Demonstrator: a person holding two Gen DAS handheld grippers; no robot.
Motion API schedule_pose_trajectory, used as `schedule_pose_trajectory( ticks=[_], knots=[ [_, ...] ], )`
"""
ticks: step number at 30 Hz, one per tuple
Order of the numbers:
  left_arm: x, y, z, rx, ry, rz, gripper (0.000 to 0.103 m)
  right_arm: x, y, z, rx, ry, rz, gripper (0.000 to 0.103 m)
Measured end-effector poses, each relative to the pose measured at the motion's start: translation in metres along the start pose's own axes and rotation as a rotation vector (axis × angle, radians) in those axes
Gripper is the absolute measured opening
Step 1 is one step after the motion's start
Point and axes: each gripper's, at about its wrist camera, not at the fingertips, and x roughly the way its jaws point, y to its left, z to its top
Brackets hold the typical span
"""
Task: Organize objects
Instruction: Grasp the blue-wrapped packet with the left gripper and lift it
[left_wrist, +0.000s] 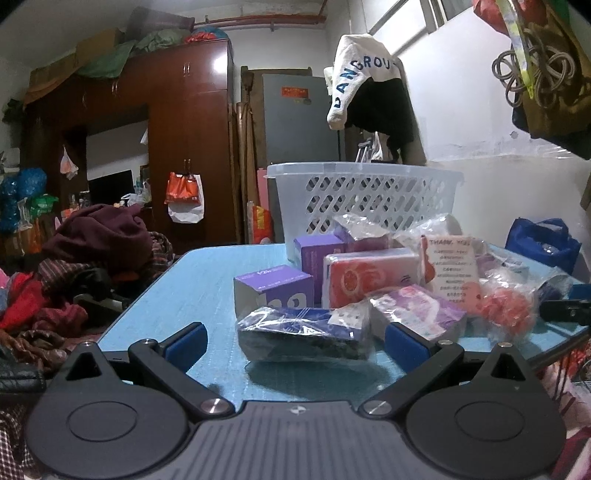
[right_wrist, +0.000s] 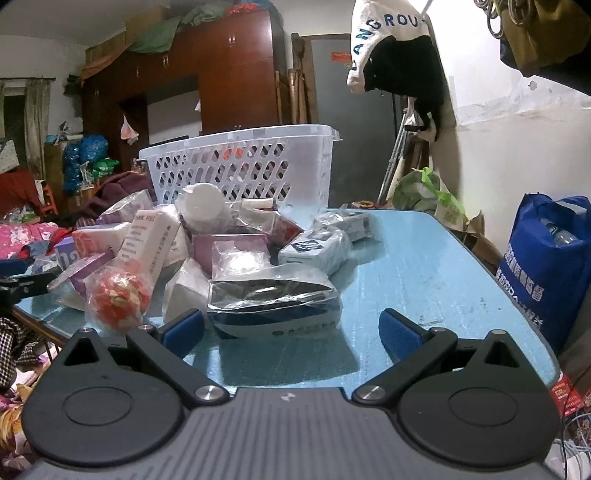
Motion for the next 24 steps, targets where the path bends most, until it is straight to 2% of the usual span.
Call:
schedule_pose_trajectory(
  ticks=[6,7,9,11,14,20,24],
  knots=[
    [0.014,0.007,-0.006,0.002,-0.024,0.004,0.103,0.004,0.006,-0.003,-0.057,-0.013,0.018,0.101],
    [0.016,0.009,-0.006,0.002,-0.026,-0.001,0.100,0.003,0.007,-0.003,-0.061,-0.020,0.018,0.093],
    [0.019,0.010,-0.007,0.005,-0.027,-0.028,0.084,0.001,0.008,-0.003,-0.069,-0.029,0.024,0.083],
    [0.020,0.012,-0.009,-0.001,-0.031,-0.053,0.081,0.000,0.008,-0.002,-0.081,-0.029,0.028,0.074],
    [0.013,0.014,-0.009,-0.020,-0.054,-0.097,0.081,-0.005,0.003,0.000,-0.069,-0.038,0.022,0.075],
    [-0.006,0.016,0.005,-0.028,-0.125,-0.110,0.081,-0.016,-0.002,0.021,-0.047,-0.075,0.032,0.075],
    [0.000,0.016,0.050,-0.056,-0.184,-0.143,0.081,-0.012,0.003,0.065,-0.084,-0.149,0.056,0.075]
  ],
)
